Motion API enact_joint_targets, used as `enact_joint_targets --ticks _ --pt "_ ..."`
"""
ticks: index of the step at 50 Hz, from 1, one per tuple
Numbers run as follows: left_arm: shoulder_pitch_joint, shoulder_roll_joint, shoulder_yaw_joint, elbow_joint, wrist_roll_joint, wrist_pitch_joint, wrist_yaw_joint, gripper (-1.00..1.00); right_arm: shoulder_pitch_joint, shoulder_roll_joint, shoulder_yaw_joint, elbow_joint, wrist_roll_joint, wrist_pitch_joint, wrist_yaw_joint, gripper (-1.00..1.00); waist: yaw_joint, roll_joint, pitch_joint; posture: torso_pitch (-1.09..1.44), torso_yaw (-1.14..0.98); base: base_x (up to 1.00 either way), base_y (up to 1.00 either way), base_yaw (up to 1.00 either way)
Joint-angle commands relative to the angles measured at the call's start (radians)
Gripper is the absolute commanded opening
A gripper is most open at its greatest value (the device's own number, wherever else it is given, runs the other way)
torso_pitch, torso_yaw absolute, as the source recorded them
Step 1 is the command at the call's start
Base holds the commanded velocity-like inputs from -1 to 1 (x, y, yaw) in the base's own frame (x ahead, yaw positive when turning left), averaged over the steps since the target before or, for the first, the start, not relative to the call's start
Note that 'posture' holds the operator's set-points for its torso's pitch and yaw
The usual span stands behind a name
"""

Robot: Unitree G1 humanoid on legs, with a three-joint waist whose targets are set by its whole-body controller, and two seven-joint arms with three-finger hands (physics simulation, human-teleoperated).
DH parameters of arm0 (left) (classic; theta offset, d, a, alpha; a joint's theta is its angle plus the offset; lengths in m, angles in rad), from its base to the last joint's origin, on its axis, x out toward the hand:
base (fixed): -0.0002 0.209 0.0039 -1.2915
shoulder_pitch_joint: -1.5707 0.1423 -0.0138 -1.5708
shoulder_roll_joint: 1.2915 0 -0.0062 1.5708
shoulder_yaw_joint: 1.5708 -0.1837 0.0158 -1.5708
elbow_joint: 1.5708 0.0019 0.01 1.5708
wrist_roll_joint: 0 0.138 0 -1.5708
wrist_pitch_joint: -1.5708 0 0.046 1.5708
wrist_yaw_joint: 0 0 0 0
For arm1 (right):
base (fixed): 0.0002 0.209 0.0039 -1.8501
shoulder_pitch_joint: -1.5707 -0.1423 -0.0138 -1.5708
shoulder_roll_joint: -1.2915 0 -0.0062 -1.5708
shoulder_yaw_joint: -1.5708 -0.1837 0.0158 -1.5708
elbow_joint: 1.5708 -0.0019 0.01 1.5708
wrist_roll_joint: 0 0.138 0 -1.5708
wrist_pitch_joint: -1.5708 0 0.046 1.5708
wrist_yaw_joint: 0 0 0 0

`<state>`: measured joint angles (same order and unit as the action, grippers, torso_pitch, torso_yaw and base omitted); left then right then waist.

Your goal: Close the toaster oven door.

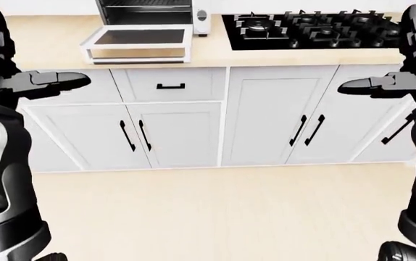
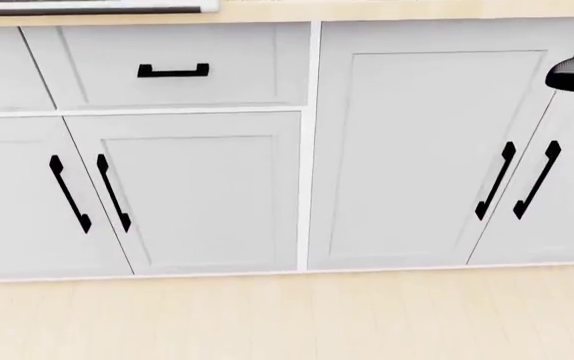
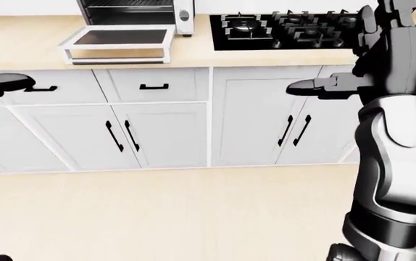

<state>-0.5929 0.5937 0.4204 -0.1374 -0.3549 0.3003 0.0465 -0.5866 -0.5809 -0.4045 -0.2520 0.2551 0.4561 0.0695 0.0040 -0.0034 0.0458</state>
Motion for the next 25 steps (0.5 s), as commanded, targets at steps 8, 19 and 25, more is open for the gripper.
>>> enact_joint_targets --ticks 8,19,25 --pt "-0.04 0.048 0.016 -0.014 -0.018 -0.025 0.011 1.0 -0.032 -0.029 -0.01 -0.029 0.007 -0.029 -0.002 1.0 0.0 0.002 -0.023 0.0 0.0 0.0 0.0 0.0" --pt "-0.062 0.084 0.022 0.002 -0.034 -0.02 0.021 1.0 -0.051 -0.052 -0.012 -0.024 0.013 -0.022 0.001 1.0 -0.002 0.01 -0.026 0.0 0.0 0.03 0.01 0.0" --pt "-0.063 0.092 0.023 0.005 -0.035 -0.022 0.024 1.0 -0.052 -0.055 -0.013 -0.029 0.015 -0.015 0.0 1.0 -0.005 0.011 -0.011 0.0 0.0 0.15 0.1 0.0"
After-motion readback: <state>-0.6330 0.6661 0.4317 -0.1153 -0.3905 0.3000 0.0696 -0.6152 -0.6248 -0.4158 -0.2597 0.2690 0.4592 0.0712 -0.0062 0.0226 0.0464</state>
